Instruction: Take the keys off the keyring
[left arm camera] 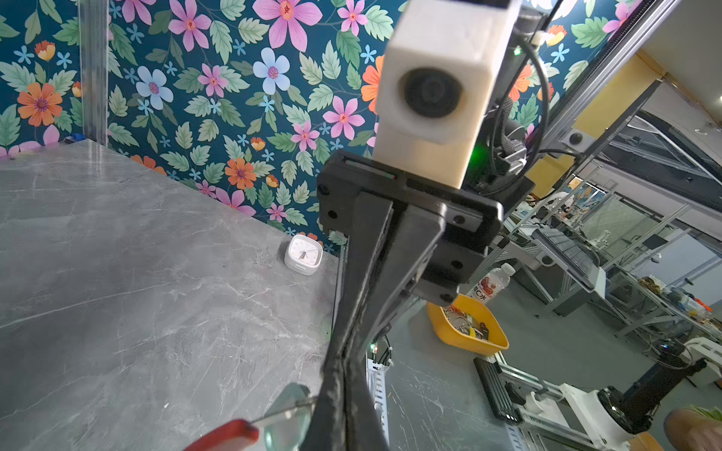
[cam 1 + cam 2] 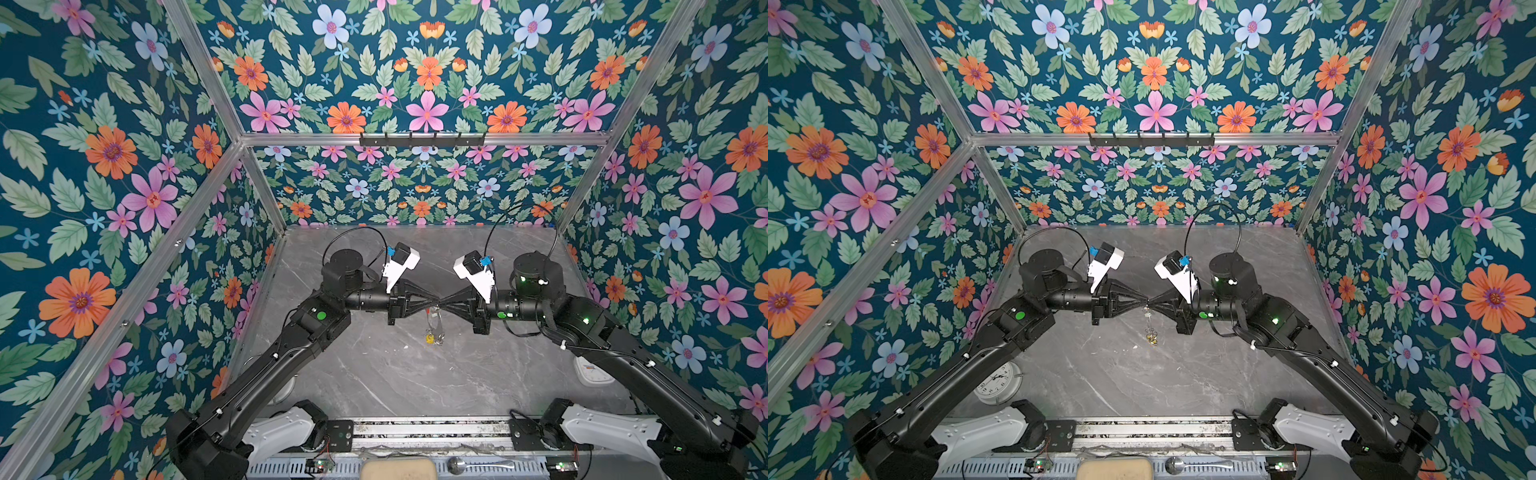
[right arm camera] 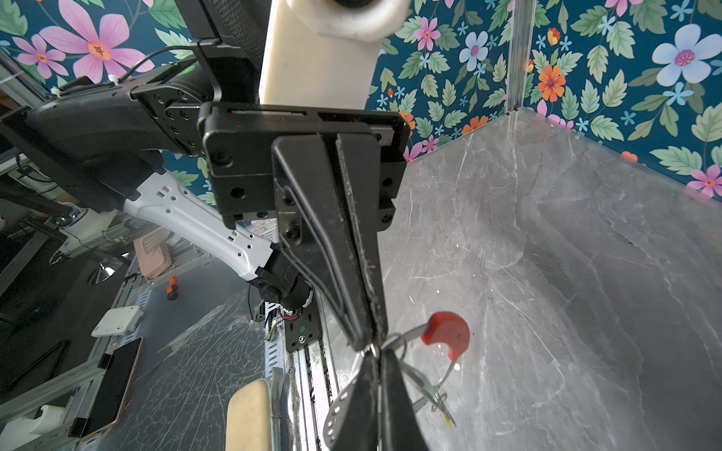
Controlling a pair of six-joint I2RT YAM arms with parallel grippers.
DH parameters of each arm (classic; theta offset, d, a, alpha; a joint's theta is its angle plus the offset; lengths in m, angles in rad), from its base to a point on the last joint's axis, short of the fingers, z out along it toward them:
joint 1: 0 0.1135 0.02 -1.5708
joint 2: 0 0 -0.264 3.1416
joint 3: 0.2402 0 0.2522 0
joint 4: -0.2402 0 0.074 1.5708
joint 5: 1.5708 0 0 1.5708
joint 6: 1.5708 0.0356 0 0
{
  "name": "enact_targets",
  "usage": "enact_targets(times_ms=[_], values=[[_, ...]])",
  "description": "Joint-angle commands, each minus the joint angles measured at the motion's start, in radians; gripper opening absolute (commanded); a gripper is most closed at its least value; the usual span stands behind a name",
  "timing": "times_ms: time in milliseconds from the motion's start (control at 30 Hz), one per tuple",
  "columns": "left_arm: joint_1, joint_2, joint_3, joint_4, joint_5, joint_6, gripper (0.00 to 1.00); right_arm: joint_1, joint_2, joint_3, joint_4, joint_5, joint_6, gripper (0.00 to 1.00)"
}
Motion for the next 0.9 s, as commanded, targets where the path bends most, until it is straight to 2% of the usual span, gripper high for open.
enact_targets(times_ms=[0,100,267,400,433,500,533,600,733,867], values=[[-0.002,-0.001,0.003,0.035,0.047,0.006,0.11,-0.001,-0.001,0.004,0.021,0.030,0.004,0.00],[-0.003,0.005,-0.001,0.035,0.053,0.002,0.13,0.000,-0.001,0.008,0.027,0.033,0.004,0.00],[-0.006,-0.001,-0.007,0.044,0.054,0.002,0.00,-0.001,0.003,0.008,0.037,0.031,0.007,0.00],[-0.015,-0.010,-0.016,0.064,0.044,0.006,0.00,0.000,-0.010,-0.007,0.061,0.033,0.013,0.00],[-0.015,-0.017,-0.021,0.075,0.043,0.005,0.00,-0.001,-0.019,-0.016,0.074,0.034,0.014,0.04],[-0.015,-0.029,-0.022,0.088,0.046,0.008,0.00,-0.001,-0.045,-0.037,0.091,0.044,0.008,0.28],[-0.014,-0.034,-0.021,0.086,0.046,0.013,0.00,-0.007,-0.055,-0.048,0.097,0.039,0.006,0.36],[-0.015,-0.038,-0.022,0.090,0.046,0.019,0.00,-0.057,-0.077,-0.089,0.142,-0.039,0.033,0.48],[-0.014,-0.046,-0.039,0.143,0.070,0.003,0.00,-0.182,-0.115,-0.206,0.321,-0.247,0.145,0.55],[-0.014,-0.056,-0.056,0.208,0.059,-0.027,0.00,-0.189,-0.113,-0.245,0.394,-0.401,0.153,0.58]])
